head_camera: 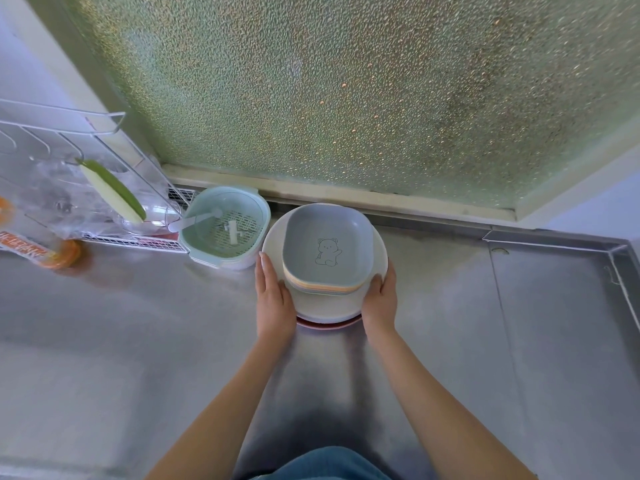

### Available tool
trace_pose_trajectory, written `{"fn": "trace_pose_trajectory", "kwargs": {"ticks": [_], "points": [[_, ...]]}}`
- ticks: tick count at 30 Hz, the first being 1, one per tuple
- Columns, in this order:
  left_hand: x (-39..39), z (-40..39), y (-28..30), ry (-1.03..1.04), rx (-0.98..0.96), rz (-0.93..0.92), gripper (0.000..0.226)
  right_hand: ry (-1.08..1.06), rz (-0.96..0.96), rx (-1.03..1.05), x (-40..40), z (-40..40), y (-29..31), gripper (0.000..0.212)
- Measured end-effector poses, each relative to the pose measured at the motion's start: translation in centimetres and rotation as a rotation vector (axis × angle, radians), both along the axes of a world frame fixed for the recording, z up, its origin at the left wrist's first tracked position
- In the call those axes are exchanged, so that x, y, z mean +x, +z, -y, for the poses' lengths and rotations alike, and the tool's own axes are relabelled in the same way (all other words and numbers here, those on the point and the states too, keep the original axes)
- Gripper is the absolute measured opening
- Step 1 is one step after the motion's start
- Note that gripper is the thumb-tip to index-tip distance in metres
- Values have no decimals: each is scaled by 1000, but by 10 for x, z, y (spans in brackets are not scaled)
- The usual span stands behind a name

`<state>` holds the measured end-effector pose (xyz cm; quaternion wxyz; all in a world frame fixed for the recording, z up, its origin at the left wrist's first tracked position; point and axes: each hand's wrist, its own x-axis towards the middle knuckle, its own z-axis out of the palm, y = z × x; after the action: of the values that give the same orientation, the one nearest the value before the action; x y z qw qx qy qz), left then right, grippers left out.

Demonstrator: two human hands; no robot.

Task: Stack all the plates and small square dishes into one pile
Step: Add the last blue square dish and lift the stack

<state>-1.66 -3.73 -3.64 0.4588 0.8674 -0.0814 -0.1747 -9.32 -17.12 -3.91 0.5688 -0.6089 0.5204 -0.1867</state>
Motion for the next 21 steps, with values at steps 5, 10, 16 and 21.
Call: {"fn": "trace_pose_trajectory", "kwargs": {"ticks": [5, 10, 16, 21], "points": [[3, -5, -1, -38, -46, -6, 58, 21, 14, 10, -1, 1, -1, 46], [3, -18, 5, 23, -100, -33, 51, 23, 27, 64, -11, 10, 10, 48], [17, 10, 47, 119, -356, -133, 49, 4, 250, 6, 21, 12, 43, 46], [22, 34, 51, 117, -429, -213, 46, 93, 191, -49, 37, 3, 41, 45]]}}
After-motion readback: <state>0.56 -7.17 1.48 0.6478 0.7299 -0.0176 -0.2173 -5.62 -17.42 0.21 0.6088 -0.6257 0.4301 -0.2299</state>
